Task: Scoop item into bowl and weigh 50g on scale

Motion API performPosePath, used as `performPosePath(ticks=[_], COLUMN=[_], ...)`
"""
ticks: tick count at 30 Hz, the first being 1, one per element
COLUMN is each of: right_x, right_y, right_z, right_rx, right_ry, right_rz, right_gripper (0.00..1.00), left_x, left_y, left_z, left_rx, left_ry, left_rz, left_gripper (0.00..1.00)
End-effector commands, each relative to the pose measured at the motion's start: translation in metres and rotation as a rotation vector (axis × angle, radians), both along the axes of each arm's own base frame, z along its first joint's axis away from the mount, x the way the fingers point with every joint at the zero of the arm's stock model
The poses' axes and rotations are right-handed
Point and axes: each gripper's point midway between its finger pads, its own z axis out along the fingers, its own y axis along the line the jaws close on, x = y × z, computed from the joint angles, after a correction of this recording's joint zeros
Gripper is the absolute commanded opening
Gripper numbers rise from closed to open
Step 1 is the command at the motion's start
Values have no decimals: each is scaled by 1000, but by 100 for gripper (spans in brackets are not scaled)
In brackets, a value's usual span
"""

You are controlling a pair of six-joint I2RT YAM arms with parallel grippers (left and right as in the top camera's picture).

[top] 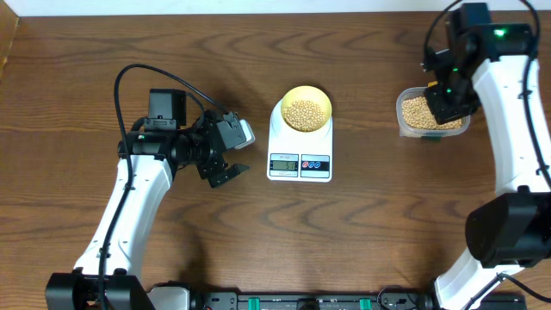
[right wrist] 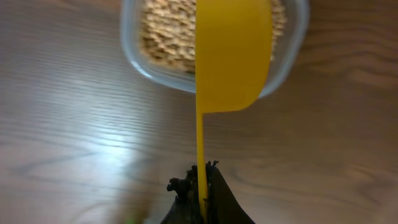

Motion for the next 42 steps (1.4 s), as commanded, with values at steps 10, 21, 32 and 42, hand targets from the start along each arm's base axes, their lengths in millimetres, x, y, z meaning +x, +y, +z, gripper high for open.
performPosePath(ticks=[10,21,32,42], right_x=[12,39,21,14], right_y=[1,125,212,231], right_z=[32,15,22,-21], right_rx=[-372,316,533,398], right_ry=[-101,-199,-180,-84], right_rz=[67,200,419,573], right_gripper=[1,1,1,1], left_x=[-1,-1,-1,-1], left_y=[-1,-1,-1,-1], left_z=[6,6,6,6], left_rx=[-18,-18,-18,-18], left_ry=[-6,-6,-6,-6], left_rz=[3,3,3,3], left_gripper=[98,98,97,97])
